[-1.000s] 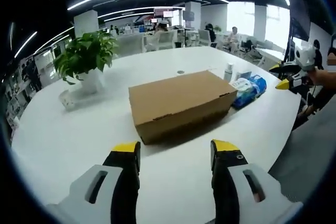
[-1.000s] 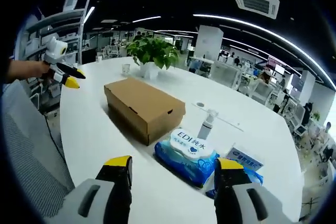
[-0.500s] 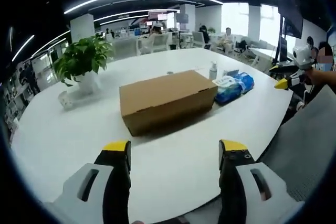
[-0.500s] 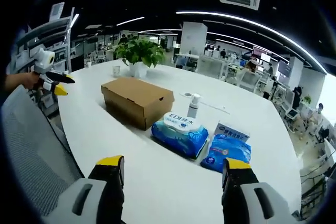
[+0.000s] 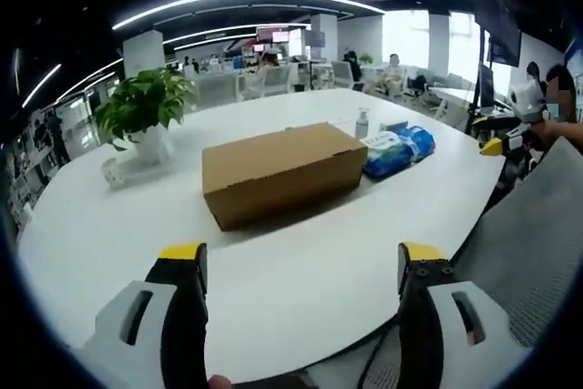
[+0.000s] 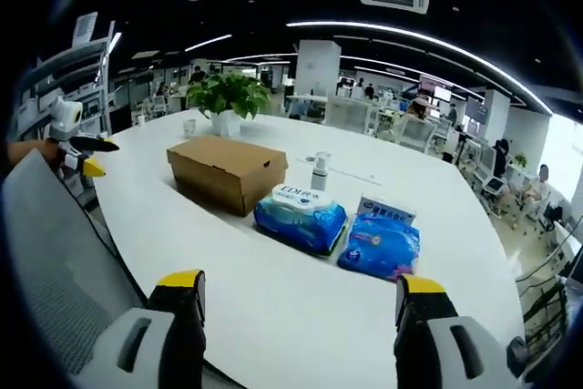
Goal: Operate the shoe box by opening the lid, removing the specified soft item, and placing it in the target area until the item is outside and the box remains undamaged.
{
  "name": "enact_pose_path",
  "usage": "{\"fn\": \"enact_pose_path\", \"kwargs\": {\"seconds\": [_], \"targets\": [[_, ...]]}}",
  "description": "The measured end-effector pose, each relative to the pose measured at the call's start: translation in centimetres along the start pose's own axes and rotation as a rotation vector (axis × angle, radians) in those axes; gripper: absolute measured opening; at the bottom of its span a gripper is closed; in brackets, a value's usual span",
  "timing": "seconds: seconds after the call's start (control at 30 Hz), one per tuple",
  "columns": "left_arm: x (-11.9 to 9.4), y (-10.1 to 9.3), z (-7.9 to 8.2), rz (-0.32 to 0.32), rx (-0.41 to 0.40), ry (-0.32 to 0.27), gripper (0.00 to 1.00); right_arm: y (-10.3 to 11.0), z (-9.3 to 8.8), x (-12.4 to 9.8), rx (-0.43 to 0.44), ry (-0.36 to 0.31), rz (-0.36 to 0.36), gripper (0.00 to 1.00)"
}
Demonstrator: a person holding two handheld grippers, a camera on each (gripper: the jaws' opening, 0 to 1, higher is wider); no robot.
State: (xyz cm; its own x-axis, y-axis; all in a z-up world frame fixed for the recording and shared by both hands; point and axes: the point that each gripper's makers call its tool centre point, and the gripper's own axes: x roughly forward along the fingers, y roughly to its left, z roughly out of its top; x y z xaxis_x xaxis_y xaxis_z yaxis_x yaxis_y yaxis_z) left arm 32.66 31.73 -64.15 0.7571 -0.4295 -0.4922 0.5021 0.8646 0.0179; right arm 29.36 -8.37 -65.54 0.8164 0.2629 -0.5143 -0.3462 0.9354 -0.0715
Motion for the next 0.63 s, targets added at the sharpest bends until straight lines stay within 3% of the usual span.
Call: {"fn": "enact_pose_path", "kwargs": {"seconds": [0.27,0.63], "targets": [[0.1,0.1,-0.2,0.009,0.01,0.002,0.94,1.7,-0.7,0.0,-0.041,0.025,0.026,0.92],[0.1,-0.1,-0.4,0.006,0.009,0.01,0.99,2.1,-1.2,0.0,-0.014,0.042,0.019,0.93]]}}
